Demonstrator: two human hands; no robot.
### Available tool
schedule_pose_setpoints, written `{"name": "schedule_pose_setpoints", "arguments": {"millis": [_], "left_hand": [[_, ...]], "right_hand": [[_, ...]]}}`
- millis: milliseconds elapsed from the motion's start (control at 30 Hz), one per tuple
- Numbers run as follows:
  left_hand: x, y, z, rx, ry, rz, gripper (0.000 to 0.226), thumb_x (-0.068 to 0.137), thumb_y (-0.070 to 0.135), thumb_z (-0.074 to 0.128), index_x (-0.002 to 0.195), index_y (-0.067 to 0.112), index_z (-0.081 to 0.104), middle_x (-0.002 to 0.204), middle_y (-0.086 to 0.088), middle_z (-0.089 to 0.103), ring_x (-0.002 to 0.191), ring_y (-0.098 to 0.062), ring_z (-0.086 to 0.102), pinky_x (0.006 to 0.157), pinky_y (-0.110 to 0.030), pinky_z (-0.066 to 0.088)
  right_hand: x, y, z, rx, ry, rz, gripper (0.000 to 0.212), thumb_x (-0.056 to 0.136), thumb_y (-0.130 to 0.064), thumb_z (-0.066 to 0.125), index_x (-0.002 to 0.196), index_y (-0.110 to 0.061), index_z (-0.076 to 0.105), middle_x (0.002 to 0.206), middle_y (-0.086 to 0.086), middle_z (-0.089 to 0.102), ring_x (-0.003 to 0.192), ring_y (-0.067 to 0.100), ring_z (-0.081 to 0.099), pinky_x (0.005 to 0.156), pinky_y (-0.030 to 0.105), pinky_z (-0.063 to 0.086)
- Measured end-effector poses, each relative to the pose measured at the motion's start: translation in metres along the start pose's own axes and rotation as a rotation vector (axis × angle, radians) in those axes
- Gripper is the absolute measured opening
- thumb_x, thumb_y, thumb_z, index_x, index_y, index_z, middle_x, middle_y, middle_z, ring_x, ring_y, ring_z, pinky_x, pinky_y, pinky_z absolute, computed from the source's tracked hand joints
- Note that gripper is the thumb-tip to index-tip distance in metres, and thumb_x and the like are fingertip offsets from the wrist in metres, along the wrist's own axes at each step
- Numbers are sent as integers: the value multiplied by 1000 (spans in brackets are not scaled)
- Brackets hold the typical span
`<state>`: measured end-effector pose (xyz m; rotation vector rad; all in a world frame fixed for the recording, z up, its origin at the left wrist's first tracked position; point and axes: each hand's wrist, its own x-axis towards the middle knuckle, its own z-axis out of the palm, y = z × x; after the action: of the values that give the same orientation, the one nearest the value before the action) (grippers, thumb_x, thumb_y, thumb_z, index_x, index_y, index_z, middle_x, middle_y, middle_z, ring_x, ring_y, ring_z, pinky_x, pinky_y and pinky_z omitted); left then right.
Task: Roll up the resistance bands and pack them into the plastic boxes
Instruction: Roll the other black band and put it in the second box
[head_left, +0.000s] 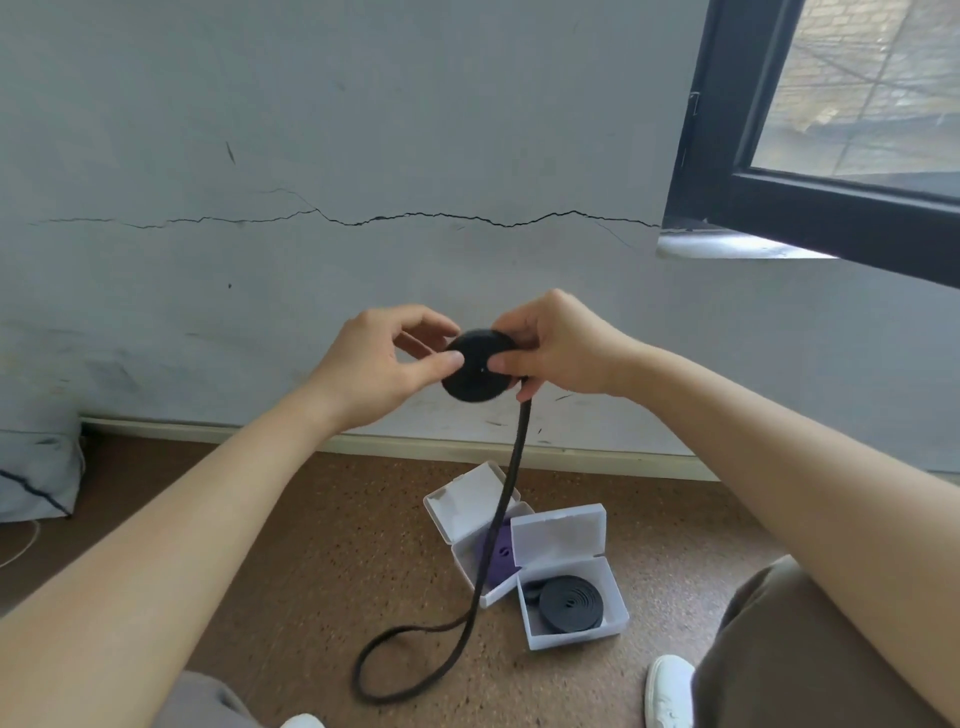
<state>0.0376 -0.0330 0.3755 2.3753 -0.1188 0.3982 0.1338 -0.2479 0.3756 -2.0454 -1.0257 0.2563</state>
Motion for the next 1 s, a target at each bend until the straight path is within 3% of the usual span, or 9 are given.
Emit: {"name": "schedule_pose_setpoints", "arguments": {"millis": [100,233,333,467,767,1000], "left_hand": [[-3,4,6,94,-81,23,18,88,26,79,106,25,76,90,13,75,85,-3,69,74,-25,52],[0,2,7,68,-56,-13,10,85,21,82,94,20,79,81,6,77,77,-14,73,77,-40,61],[2,0,3,-31,-9,-45,11,86,16,81,97,14,78,86,-3,77,82,-20,74,74,-41,64],[1,2,-2,-170,61,-81,11,89,14,77,100,14,75,91,-5,76,85,-20,74,73,-34,64],[1,5,-3,-623,214,-225,9,94,13,69,102,12,71,104,-16,74,98,-26,74,76,-33,63],[3,9,2,-867,137,-318,21,99,14,61,116,4,67,111,-12,76,104,-25,74,84,-33,61]], "right_hand": [[1,1,8,-126,-64,-5,12,94,-9,71,104,-4,76,89,9,77,66,9,74,58,20,59],[4,2,15,-133,-77,-8,11,94,-13,72,103,-8,75,89,10,78,73,19,75,64,36,64],[3,1,12,-4,-61,31,17,93,-16,74,109,-9,73,96,7,79,84,17,76,65,34,65],[3,2,5,116,-21,64,20,92,-17,74,112,-12,74,94,5,80,86,14,77,64,26,62],[1,-1,6,370,46,60,20,96,-18,69,113,-9,74,96,8,80,91,19,77,65,29,63],[2,-10,5,475,171,13,21,98,-14,65,116,-5,73,97,19,77,88,28,77,68,34,65]]}}
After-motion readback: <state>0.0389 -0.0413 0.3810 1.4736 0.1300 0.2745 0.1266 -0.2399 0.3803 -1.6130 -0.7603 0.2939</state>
